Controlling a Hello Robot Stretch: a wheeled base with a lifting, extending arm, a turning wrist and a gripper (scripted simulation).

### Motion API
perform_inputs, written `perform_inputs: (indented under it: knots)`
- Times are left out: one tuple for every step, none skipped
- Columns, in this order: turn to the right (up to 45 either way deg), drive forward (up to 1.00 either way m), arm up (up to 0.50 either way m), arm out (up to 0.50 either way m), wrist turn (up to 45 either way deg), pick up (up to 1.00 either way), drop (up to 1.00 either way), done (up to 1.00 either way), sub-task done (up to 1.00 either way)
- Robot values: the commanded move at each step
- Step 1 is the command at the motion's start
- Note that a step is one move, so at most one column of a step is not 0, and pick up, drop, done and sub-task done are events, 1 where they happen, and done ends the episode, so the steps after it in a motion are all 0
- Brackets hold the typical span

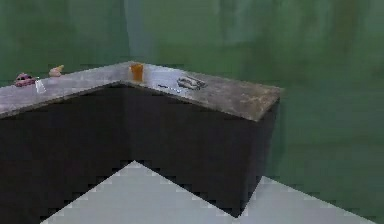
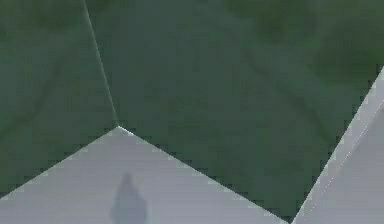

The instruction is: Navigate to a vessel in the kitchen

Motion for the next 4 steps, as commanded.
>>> perform_inputs:
  knots:
    - [-21.0,0.00,0.00,0.00,0.0,0.00,0.00,0.00,0.00]
    - [0.0,0.95,0.00,0.00,0.0,0.00,0.00,0.00,0.00]
    - [6.0,0.00,0.00,0.00,0.0,0.00,0.00,0.00,0.00]
    - [0.0,1.00,0.00,0.00,0.0,0.00,0.00,0.00,0.00]
